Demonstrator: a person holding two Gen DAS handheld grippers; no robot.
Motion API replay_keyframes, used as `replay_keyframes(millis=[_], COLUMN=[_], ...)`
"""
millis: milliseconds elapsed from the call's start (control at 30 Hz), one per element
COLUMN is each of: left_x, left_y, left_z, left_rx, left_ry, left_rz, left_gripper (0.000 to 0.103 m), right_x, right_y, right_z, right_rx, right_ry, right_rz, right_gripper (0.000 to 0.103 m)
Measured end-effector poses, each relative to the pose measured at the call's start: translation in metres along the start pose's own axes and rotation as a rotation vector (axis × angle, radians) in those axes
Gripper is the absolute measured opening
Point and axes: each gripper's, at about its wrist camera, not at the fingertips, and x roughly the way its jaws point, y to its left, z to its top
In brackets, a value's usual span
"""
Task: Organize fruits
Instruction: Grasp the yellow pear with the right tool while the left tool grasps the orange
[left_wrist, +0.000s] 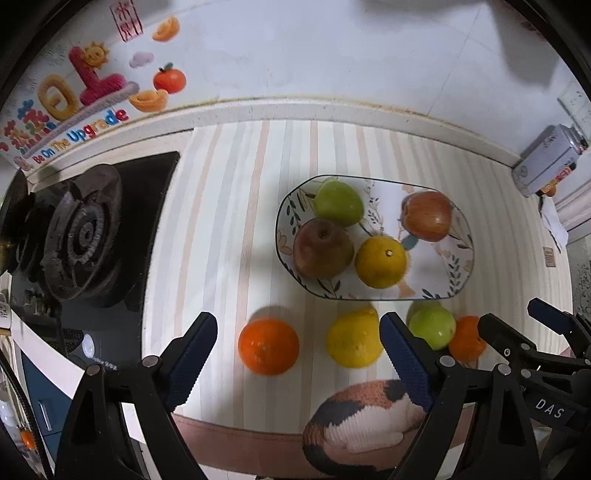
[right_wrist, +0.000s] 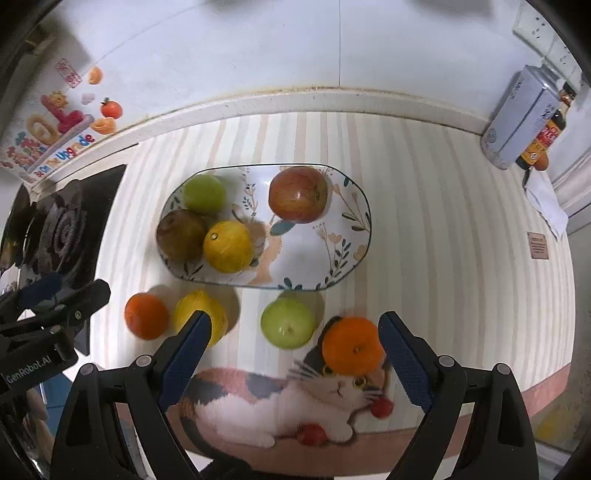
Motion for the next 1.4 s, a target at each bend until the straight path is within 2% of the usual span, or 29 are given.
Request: replay_keyframes(millis=[200, 467, 633, 767, 967, 1067, 1267, 1333, 1400], left_x=[-0.040, -0.077, -0.084, -0.075, -0.030, -0.010, 0.023, 0.032, 0.042], left_y=[-0.006, -0.007, -0.003, 0.007, 0.034, 0.045, 0.062, 0.067, 0.070], left_z=[-0.019, -0.041, -0.047, -0.047, -0.046, -0.049, -0.052, -0.050, -0.048], left_rx=[0.013, -0.005, -0.030, -0.051, -0.093, -0.103, -0.131, -0.140, -0.148], left_ry=[-0.073, -0.116, -0.132, -0.132, -0.061, -0.037, 0.031, 0.052, 0.076], left_rz=[-0.005, -0.075, -0.080, -0.050, 0.060, 0.133, 0.210, 0.219, 0.221], left_gripper=[0.090, 0.090, 0.090, 0.090, 0.090, 0.090, 0.090, 0.090, 0.090], right_x=[-0.038, -0.092, -0.094, -0.067, 0.002, 0.043, 0.126, 0.143, 0.148], right_y=[0.001, -0.004, -0.011, -0.016, -0.008, 0.005, 0.038, 0.046, 0.059], right_z=[-0.019, -0.044, -0.051, -0.051, -0.044, -0.037, -0.021, -0.017, -0.014], right_rx=[-0.001, 0.016, 0.038, 0.055, 0.093, 0.099, 0.122, 0.126, 0.081], right_ry=[-0.056, -0.137, -0.132, -0.086, 0.013, 0.063, 0.183, 0.201, 0.184], right_rz=[0.014, 0.027, 0.056, 0.096, 0.268, 0.291, 0.345, 0.357, 0.314], right_gripper=[0.094, 0.094, 0.094, 0.094, 0.094, 0.094, 0.087, 0.086, 0.082])
